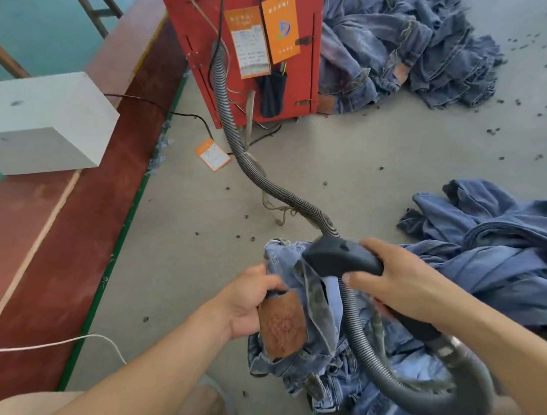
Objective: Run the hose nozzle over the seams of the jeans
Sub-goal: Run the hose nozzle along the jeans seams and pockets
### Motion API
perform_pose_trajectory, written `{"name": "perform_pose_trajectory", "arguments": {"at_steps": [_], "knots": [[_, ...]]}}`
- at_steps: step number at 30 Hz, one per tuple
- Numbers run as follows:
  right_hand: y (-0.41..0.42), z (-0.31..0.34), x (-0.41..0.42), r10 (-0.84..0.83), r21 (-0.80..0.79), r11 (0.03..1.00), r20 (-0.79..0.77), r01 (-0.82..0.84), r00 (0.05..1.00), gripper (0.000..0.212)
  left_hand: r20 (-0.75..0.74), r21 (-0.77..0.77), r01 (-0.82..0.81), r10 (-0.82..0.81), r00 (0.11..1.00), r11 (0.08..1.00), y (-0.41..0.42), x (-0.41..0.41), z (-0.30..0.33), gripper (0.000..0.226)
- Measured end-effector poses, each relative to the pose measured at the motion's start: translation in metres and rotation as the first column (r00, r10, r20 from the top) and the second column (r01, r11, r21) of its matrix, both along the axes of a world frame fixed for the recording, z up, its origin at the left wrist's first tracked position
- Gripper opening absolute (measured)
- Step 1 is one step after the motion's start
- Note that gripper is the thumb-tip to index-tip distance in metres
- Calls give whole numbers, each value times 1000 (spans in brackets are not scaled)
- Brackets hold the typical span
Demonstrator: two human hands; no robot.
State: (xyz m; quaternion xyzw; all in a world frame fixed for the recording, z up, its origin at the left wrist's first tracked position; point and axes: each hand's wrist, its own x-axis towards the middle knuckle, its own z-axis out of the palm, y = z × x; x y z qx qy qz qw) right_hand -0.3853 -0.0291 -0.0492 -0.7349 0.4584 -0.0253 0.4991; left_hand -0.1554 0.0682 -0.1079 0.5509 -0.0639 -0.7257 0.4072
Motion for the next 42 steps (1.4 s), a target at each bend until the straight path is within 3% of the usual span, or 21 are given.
{"name": "perform_pose_trajectory", "arguments": {"at_steps": [3, 5, 8, 11, 14, 18, 21, 30, 34, 37, 39, 42], "knots": [[-11, 7, -4, -265, 32, 964, 76, 263, 961, 14, 56, -9, 53, -53, 997, 999, 4, -5, 0, 51], [-20, 14, -13, -325, 108, 943, 83, 316, 942, 17, 85, 13, 61, -61, 994, 998, 7, -6, -1, 55], [-23, 17, -20, -249, 103, 964, 11, 246, 969, 13, 128, 67, -3, -6, 992, 998, 9, -4, -4, 51], [-20, 13, -16, -159, 76, 984, -25, 161, 987, 18, 195, 119, -167, 142, 970, 979, 9, 0, -8, 47], [-21, 8, -10, -93, -20, 996, -60, 92, 994, 13, 227, 120, -286, 255, 940, 951, 7, 6, -11, 48], [-34, 0, -10, 8, -287, 954, -279, -91, 960, 21, 109, 77, -316, 307, 945, 946, 6, 13, -10, 60], [-51, -11, -14, 81, -402, 857, -511, -322, 856, 29, 74, 27, -291, 288, 955, 956, 6, 14, -6, 63], [-58, -57, 15, 167, -385, 791, -612, -476, 773, 32, 164, -64, -157, 166, 973, 985, 14, 13, -2, 66], [-59, -46, 35, 301, -300, 829, -471, -472, 829, 33, 200, -87, -95, 111, 973, 992, 20, 15, -3, 67], [-72, -30, 34, 297, -264, 878, -354, -399, 887, 35, 197, -109, -63, 84, 977, 992, 22, 19, 0, 73], [-83, -24, 25, 288, -210, 895, -400, -393, 870, 34, 192, -130, -42, 67, 979, 991, 22, 20, 2, 74], [-85, -28, 16, 298, -141, 882, -570, -449, 765, 36, 185, -152, -21, 50, 981, 988, 23, 21, 1, 75]]}}
